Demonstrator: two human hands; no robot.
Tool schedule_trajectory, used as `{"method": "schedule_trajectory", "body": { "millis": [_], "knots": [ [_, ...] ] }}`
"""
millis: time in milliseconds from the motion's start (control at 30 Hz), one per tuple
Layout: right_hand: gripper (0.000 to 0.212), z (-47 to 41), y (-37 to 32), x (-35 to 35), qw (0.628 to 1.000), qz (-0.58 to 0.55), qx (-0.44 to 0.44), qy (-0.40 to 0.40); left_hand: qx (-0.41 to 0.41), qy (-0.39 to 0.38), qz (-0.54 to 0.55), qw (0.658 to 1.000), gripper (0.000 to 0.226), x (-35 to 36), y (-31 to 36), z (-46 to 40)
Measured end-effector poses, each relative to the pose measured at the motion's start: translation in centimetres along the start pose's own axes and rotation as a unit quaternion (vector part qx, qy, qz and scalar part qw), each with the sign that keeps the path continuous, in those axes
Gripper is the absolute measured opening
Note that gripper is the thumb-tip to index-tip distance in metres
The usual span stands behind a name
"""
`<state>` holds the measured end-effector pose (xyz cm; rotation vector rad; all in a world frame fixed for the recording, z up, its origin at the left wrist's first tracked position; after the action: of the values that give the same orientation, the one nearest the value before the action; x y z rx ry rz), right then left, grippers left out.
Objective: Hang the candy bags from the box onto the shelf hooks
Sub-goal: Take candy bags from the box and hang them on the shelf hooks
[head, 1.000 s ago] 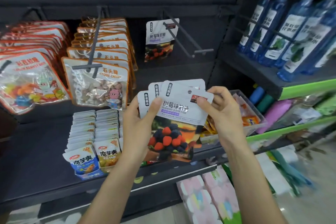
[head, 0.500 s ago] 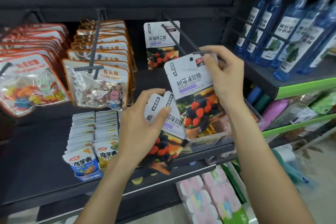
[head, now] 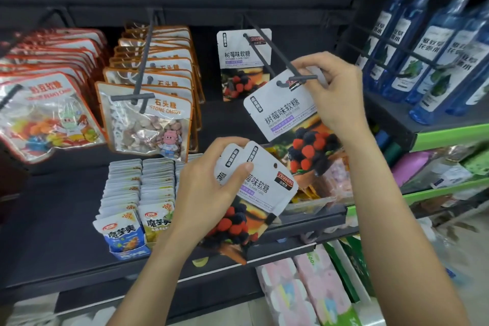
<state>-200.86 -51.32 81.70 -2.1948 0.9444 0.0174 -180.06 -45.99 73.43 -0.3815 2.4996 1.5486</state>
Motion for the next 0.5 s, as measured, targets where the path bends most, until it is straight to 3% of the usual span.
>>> {"method": "schedule_trajectory", "body": {
  "millis": [333,500],
  "knots": [
    [0.013,-4.7,5.1,5.6,0.995,0.000,-0.025,0.093,-0.029,0.146,0.046,0.988,0.021,-1.9,-1.2,-1.4],
    [0.021,-3.5,5.7,5.1,1.000,0.007,-0.003,0.021,-0.022,0.157,0.052,0.986,0.020,-1.3,-0.5,-1.6]
  ]
}}
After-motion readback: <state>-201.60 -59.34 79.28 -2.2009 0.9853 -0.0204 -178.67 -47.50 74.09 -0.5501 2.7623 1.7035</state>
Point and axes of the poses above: each hand's wrist, its own z-axis away from the middle knuckle, its own x-axis out of the palm, y = z × x, the point moved 6 cm from there along -z, towards the middle knuckle, and after that the axes turned 11 degrees about y, right-handed, at the moved point
